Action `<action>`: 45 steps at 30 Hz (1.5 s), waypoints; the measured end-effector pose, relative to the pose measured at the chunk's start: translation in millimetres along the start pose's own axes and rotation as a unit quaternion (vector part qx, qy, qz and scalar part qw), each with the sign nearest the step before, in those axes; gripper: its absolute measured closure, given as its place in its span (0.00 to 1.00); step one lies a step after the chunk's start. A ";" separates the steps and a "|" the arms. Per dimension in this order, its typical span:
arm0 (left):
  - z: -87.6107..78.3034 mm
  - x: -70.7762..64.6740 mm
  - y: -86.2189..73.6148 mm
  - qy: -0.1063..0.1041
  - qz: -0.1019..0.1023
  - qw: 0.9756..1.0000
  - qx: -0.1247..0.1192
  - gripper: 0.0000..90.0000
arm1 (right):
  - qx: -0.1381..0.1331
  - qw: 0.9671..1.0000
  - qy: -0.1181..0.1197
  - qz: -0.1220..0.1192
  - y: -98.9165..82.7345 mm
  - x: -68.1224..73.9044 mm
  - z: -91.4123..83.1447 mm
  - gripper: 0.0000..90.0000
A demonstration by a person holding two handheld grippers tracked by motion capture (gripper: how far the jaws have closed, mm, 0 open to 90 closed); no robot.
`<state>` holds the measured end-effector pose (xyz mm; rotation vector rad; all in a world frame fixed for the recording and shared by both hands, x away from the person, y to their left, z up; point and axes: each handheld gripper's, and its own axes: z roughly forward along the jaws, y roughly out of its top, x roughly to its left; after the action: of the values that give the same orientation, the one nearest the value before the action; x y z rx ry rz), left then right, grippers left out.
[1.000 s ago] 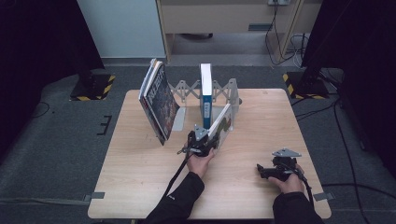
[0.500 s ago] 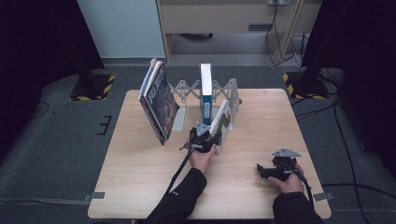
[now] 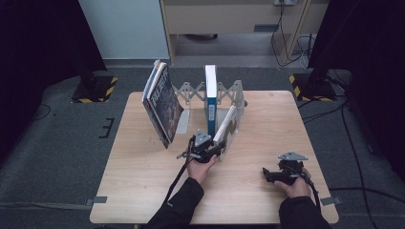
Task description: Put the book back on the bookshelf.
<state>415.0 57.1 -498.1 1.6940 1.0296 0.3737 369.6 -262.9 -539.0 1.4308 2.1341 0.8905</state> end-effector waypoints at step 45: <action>-15.8 12.0 -1.9 -0.054 0.048 0.997 0.015 0.73 | 0.000 1.000 0.000 0.000 0.0 0.0 0.0 0.03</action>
<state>410.3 76.4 -496.7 1.7746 0.8806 0.3259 369.6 -262.8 -539.0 1.4318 2.1339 0.8912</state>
